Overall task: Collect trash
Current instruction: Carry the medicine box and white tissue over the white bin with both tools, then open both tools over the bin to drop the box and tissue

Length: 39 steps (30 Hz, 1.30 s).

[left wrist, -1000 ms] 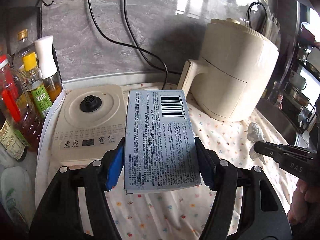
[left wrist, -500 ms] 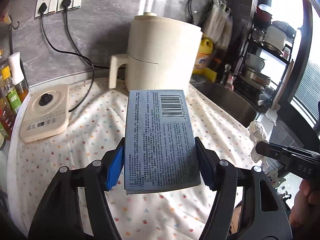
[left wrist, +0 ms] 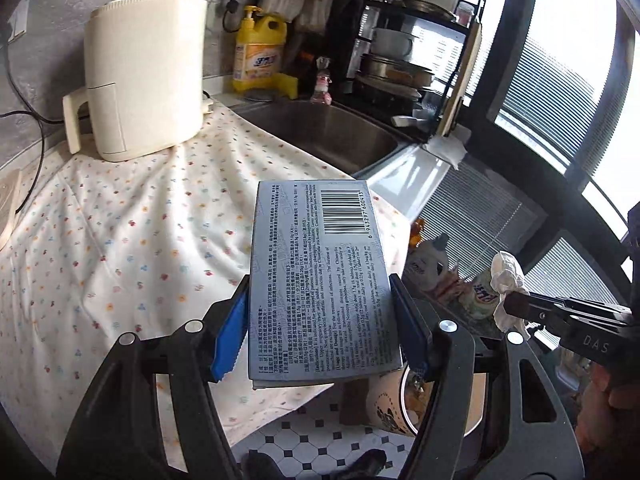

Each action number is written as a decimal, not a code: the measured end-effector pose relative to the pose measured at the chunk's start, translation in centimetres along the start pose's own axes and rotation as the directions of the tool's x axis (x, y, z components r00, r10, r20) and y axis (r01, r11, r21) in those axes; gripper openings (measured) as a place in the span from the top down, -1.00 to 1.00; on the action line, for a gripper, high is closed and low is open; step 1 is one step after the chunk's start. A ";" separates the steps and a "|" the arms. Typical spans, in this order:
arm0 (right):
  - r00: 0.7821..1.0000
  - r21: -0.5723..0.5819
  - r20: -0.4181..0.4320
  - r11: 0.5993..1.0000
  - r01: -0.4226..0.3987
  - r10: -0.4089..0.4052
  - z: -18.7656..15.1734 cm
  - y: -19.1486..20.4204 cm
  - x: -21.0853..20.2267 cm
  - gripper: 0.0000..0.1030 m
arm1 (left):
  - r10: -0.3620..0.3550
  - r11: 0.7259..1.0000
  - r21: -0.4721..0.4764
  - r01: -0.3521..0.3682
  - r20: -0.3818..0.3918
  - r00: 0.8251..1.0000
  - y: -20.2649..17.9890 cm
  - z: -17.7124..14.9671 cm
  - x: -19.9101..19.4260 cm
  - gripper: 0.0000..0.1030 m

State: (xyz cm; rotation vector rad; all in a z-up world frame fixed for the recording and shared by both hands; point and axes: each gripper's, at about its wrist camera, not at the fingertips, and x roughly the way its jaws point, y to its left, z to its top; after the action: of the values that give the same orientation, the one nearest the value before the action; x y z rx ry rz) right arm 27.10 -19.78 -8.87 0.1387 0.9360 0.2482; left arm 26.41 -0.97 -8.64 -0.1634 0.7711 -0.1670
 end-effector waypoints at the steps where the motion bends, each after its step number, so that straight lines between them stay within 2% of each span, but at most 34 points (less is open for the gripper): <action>1: 1.000 0.021 -0.005 1.000 0.010 -0.010 -0.5 -1.3 -0.3 0.86 | -0.019 1.000 0.008 0.019 -0.013 1.000 -1.0 -0.2 0.5 -0.28; 6: 0.997 0.114 -0.041 0.991 0.072 -0.068 -2.9 -7.0 -0.9 0.86 | -0.088 0.994 0.053 0.092 -0.085 0.992 -5.9 -1.8 3.3 -0.28; 15: 0.985 0.190 -0.140 0.973 0.128 -0.103 -7.3 -14.4 0.5 0.80 | -0.127 0.984 0.094 0.150 -0.218 0.968 -12.3 -5.1 7.8 -0.27; 16: 0.983 0.196 -0.154 0.972 0.129 -0.099 -7.8 -15.1 0.9 0.67 | -0.127 0.983 0.100 0.153 -0.230 0.965 -12.9 -5.4 8.2 -0.27; 17: 0.981 0.205 -0.168 0.970 0.128 -0.094 -8.2 -15.9 1.2 0.26 | -0.125 0.982 0.106 0.154 -0.240 0.963 -13.4 -5.8 8.6 -0.27; 19: 0.981 0.227 -0.175 0.966 0.122 -0.082 -9.0 -17.3 1.7 -0.22 | -0.123 0.981 0.112 0.157 -0.262 0.957 -14.4 -6.5 9.4 -0.28; 25: 0.974 0.241 -0.203 0.959 0.150 -0.102 -10.4 -21.1 1.3 -0.19 | -0.131 0.980 0.102 0.172 -0.322 0.938 -16.9 -8.8 11.7 -0.28; 30: 0.971 0.262 -0.196 0.947 0.187 -0.137 -11.3 -24.1 -1.1 -0.34 | -0.153 0.974 0.100 0.205 -0.377 0.913 -19.2 -11.0 13.9 -0.28; 36: 0.963 0.295 -0.203 0.927 0.231 -0.176 -12.8 -26.7 -3.6 -0.40 | -0.170 0.964 0.106 0.243 -0.456 0.874 -21.7 -14.0 16.8 -0.28; 39: 0.958 0.305 -0.215 0.918 0.252 -0.191 -13.7 -27.4 -4.2 -0.41 | -0.183 0.960 0.097 0.264 -0.497 0.849 -22.7 -15.1 18.2 -0.31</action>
State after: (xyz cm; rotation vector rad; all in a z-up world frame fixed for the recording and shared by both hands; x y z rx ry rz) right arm 17.77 -47.10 -19.83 0.3198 1.1616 -0.1128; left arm 26.63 -28.17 -26.96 -0.0546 1.2359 -0.5074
